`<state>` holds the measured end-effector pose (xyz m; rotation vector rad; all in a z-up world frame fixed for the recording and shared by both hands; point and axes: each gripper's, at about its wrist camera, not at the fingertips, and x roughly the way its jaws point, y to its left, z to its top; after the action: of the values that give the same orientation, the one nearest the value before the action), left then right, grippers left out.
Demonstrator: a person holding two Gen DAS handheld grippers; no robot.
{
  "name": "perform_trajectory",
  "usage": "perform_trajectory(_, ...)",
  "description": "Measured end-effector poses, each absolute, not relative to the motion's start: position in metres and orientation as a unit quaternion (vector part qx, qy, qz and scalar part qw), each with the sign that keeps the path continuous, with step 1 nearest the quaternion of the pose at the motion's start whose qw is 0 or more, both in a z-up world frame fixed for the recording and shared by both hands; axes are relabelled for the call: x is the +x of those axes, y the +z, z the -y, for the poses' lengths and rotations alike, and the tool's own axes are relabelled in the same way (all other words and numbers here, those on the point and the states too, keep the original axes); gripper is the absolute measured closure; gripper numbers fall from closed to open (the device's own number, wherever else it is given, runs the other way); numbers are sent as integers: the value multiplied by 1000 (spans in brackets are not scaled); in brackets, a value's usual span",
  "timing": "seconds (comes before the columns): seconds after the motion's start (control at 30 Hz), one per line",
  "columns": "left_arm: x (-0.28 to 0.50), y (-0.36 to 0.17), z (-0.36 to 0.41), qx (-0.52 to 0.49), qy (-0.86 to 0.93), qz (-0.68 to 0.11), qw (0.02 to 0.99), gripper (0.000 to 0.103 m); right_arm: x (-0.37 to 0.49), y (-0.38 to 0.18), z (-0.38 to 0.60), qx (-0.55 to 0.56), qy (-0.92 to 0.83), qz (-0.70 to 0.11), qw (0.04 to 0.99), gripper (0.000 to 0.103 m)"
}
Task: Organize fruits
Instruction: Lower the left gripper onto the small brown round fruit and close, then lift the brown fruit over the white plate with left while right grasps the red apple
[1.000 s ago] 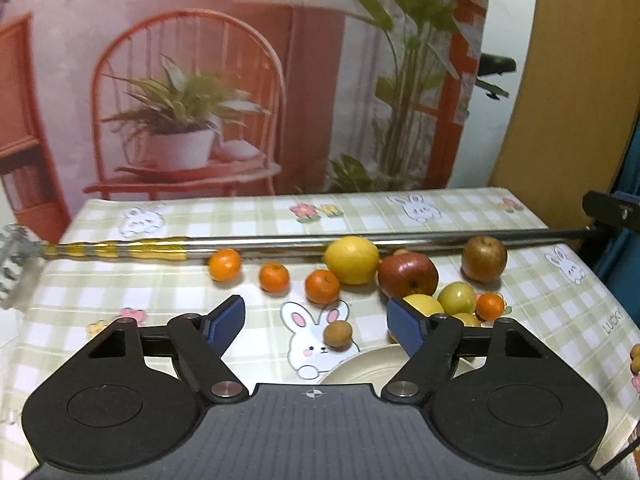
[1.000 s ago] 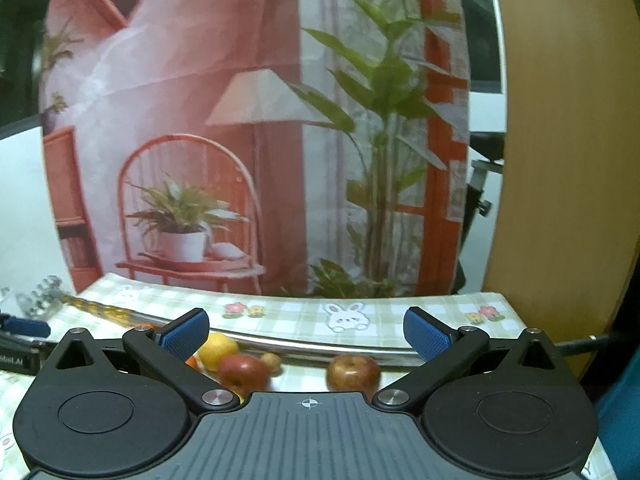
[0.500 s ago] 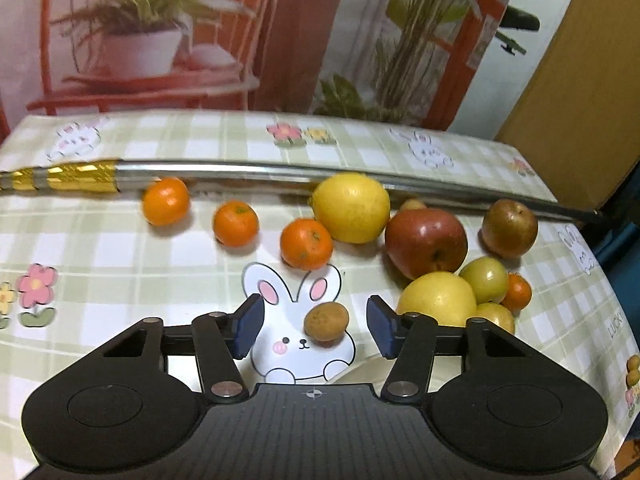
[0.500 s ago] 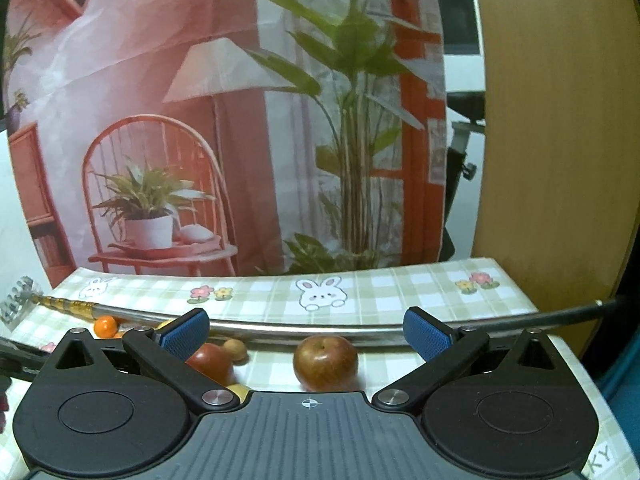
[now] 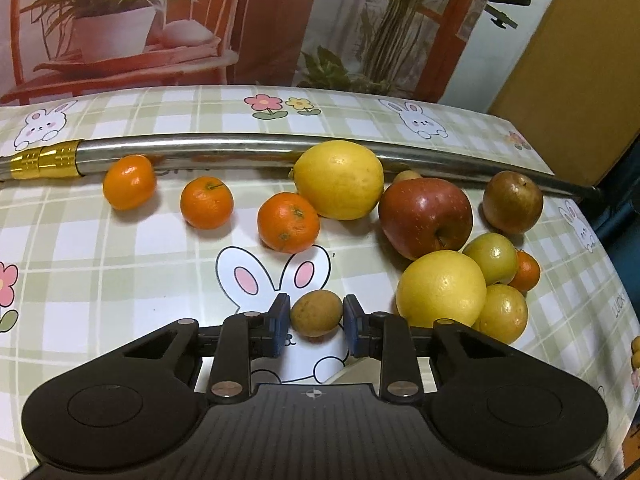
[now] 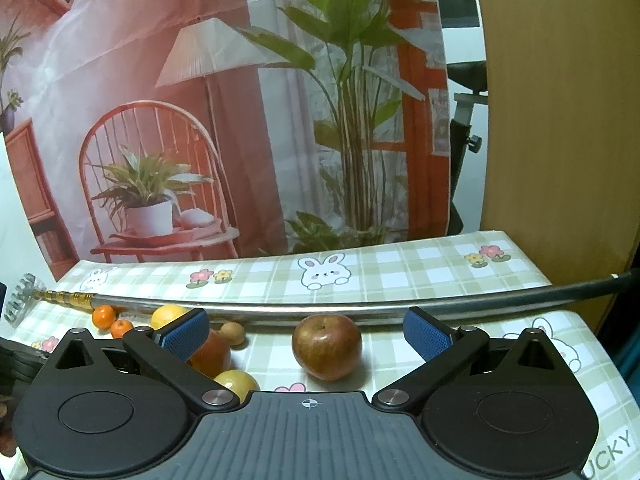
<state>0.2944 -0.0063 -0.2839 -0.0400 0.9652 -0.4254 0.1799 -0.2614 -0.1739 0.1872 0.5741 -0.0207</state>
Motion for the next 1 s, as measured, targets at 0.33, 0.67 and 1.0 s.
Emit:
perform_trajectory(0.33, 268, -254, -8, -41, -210, -419, 882, 73, 191, -184, 267, 86, 2, -296, 951, 0)
perform_trajectory(0.67, 226, -238, -20, -46, -214, -402, 889, 73, 248, -231, 278, 96, 7, -343, 934, 8)
perform_trajectory(1.0, 207, -240, -32, -53, -213, -403, 889, 73, 269, -256, 267, 76, 5, -368, 927, 16)
